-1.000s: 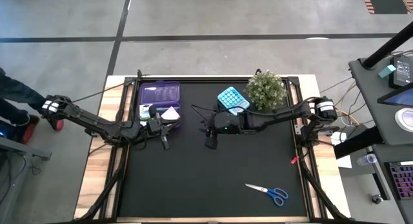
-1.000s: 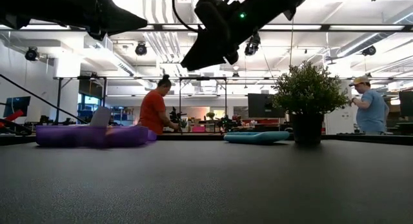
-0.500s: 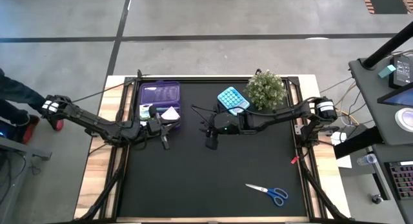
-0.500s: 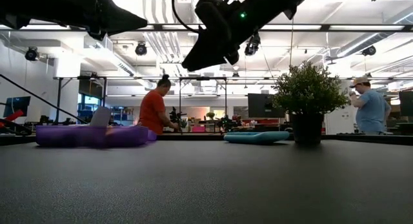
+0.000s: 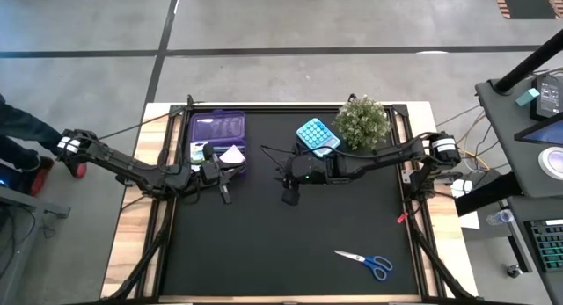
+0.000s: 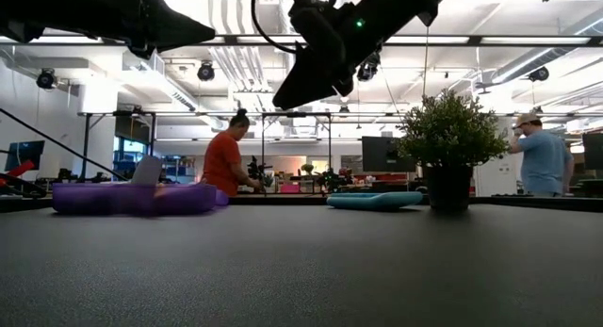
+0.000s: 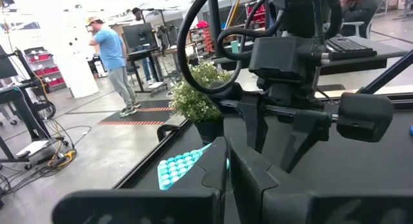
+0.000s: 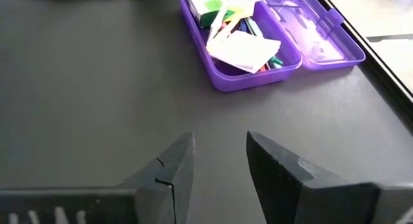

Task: Pack school essentials
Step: Put the blue scissors into the purple supply box

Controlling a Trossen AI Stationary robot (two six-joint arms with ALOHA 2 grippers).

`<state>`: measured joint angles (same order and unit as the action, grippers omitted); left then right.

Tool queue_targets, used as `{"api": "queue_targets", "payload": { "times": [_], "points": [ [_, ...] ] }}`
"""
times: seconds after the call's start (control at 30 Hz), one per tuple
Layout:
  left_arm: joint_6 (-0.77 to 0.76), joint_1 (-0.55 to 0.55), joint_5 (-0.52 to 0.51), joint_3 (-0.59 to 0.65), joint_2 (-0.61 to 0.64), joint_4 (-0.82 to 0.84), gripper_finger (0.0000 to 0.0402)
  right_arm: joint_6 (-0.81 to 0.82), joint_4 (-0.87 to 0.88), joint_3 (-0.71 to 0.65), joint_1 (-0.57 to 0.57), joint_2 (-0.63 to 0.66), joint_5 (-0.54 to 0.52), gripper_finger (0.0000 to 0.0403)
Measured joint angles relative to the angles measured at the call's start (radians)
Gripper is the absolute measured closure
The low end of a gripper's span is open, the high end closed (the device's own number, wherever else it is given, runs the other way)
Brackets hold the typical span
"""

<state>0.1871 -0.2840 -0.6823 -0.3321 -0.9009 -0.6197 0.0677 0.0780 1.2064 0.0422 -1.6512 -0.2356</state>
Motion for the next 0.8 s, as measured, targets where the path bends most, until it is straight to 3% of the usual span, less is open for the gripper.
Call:
{"api": "queue_targets", "payload": {
  "times": [0.5, 0.8],
  "points": [
    [-0.018, 0.000, 0.000, 0.000, 0.000, 0.000, 0.0400, -0.006, 0.053, -0.001, 0.025, 0.000, 0.000, 0.0278],
    [-0.024, 0.000, 0.000, 0.000, 0.000, 0.000, 0.0400, 0.080, 0.274, -0.001, 0.133, 0.022, 0.001, 0.0292]
  ]
}}
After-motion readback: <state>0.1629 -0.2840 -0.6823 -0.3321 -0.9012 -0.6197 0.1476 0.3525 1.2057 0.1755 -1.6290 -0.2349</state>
